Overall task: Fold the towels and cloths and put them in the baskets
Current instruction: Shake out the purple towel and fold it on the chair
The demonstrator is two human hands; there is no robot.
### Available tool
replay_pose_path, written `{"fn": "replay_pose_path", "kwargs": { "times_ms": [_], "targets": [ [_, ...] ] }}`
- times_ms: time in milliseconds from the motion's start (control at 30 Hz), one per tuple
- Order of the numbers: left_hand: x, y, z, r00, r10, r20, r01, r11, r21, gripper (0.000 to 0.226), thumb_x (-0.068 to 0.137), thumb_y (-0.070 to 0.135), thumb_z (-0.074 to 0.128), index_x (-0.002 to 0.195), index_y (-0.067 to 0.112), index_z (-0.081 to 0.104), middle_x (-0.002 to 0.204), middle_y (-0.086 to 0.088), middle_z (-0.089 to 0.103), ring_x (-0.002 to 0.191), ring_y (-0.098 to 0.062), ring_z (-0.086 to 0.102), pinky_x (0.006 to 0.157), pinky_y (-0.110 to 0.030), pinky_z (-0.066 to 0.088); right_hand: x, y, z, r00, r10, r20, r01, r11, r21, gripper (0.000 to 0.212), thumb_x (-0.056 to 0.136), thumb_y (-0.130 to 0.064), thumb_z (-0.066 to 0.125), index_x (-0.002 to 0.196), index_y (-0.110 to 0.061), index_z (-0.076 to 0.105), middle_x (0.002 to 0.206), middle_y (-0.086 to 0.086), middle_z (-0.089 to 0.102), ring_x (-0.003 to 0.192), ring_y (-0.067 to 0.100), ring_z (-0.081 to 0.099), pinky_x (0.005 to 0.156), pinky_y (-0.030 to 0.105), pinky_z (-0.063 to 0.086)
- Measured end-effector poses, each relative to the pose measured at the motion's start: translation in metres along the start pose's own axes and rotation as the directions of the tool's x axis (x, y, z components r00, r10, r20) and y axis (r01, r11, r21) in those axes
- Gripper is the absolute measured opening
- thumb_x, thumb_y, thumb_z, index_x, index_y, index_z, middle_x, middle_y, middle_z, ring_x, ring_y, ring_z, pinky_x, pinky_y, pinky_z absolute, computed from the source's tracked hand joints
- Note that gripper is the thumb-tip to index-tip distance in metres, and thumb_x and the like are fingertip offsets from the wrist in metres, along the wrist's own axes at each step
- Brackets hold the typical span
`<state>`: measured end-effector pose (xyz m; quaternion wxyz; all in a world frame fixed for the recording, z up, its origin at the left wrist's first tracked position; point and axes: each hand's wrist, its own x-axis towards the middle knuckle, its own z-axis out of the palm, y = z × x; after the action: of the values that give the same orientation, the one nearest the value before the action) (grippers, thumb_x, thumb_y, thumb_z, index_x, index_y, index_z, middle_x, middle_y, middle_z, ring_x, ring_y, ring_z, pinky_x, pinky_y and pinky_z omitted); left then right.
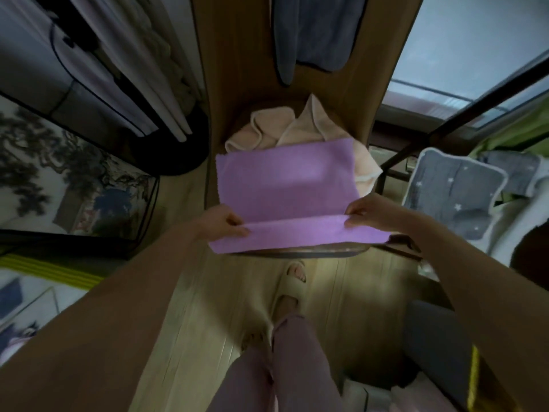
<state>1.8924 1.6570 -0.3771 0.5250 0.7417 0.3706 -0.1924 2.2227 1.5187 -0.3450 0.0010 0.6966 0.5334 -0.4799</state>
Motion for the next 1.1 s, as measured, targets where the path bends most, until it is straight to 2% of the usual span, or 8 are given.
{"fn": "replay_pose_path", "kwargs": {
  "times_ms": [100,233,400,733,833,933,1033,1100],
  "targets": [
    [0.023,0.008,-0.03,0.961,-0.03,-0.276,0.004,0.996,-0.093,0.034,0.091,0.02,0.063,0.06,0.014,0.053,0.058,0.004,0.045,0.051,-0.003,0.041,0.051,-0.019,0.029,0.037,0.001,-0.028,0.974,-0.015,-0.225,0.018,1.0,0.012,0.006,0.085,-0.013,0.069,0.079,-0.013,0.067,0.075,0.004,0.06,0.076,0.02,0.056,0.068,0.027,0.038],
    [0.065,0.017,-0.055,0.893,-0.081,-0.443,0.079,0.997,-0.023,0.019,0.095,0.02,0.057,0.09,0.004,0.065,0.085,-0.009,0.061,0.078,-0.02,0.056,0.061,-0.018,0.037,0.086,-0.002,-0.051,0.932,-0.014,-0.363,0.012,1.0,-0.008,0.016,0.087,-0.014,0.064,0.073,-0.006,0.063,0.068,0.01,0.056,0.067,0.025,0.052,0.06,0.03,0.033],
    [0.104,0.013,-0.071,0.837,-0.141,-0.529,0.149,0.988,-0.027,0.031,0.096,0.022,0.054,0.123,0.007,0.061,0.12,-0.016,0.062,0.107,-0.031,0.058,0.087,-0.029,0.041,0.128,0.003,-0.067,0.924,-0.002,-0.383,-0.006,1.0,-0.018,0.01,0.09,-0.019,0.06,0.082,-0.013,0.063,0.071,0.004,0.057,0.068,0.024,0.055,0.06,0.03,0.038],
    [0.131,0.001,-0.077,0.781,-0.27,-0.563,0.319,0.948,-0.012,0.034,0.096,0.027,0.055,0.124,0.008,0.06,0.126,-0.018,0.059,0.113,-0.036,0.056,0.09,-0.038,0.044,0.169,0.011,-0.059,0.907,-0.038,-0.419,-0.014,0.993,-0.121,0.017,0.094,-0.024,0.055,0.09,-0.008,0.061,0.085,0.01,0.063,0.075,0.025,0.054,0.064,0.031,0.037],
    [0.133,0.005,-0.071,0.689,-0.271,-0.672,0.349,0.937,-0.019,0.031,0.094,0.018,0.054,0.12,0.003,0.061,0.125,-0.022,0.056,0.111,-0.039,0.054,0.089,-0.041,0.043,0.171,0.006,-0.048,0.792,-0.096,-0.603,-0.062,0.97,-0.236,0.016,0.092,-0.019,0.056,0.101,-0.006,0.06,0.102,0.016,0.062,0.095,0.033,0.052,0.081,0.04,0.043],
    [0.128,0.014,-0.042,0.49,-0.023,-0.871,0.221,0.97,0.099,0.028,0.087,0.002,0.057,0.115,-0.002,0.06,0.118,-0.026,0.056,0.106,-0.042,0.054,0.089,-0.048,0.045,0.166,-0.016,-0.012,0.62,-0.211,-0.756,0.023,0.968,-0.251,0.024,0.09,-0.015,0.052,0.111,-0.003,0.056,0.115,0.019,0.057,0.107,0.031,0.045,0.098,0.045,0.035],
    [0.146,0.015,0.005,0.653,0.245,-0.717,0.067,0.924,0.378,0.046,0.088,0.006,0.048,0.134,0.005,0.042,0.133,-0.023,0.052,0.123,-0.04,0.05,0.107,-0.05,0.032,0.179,-0.037,0.043,0.667,-0.34,-0.663,0.186,0.938,-0.294,0.04,0.089,-0.015,0.044,0.127,-0.002,0.048,0.134,0.016,0.048,0.123,0.029,0.042,0.105,0.042,0.03],
    [0.163,0.005,0.017,0.768,0.212,-0.605,0.105,0.889,0.445,0.053,0.095,0.025,0.032,0.146,0.012,0.027,0.15,-0.016,0.036,0.139,-0.032,0.033,0.116,-0.048,0.016,0.191,-0.032,0.061,0.783,-0.378,-0.494,0.202,0.906,-0.373,0.051,0.093,-0.023,0.039,0.141,-0.006,0.039,0.149,0.015,0.038,0.138,0.028,0.031,0.114,0.042,0.021]
  ]
}}
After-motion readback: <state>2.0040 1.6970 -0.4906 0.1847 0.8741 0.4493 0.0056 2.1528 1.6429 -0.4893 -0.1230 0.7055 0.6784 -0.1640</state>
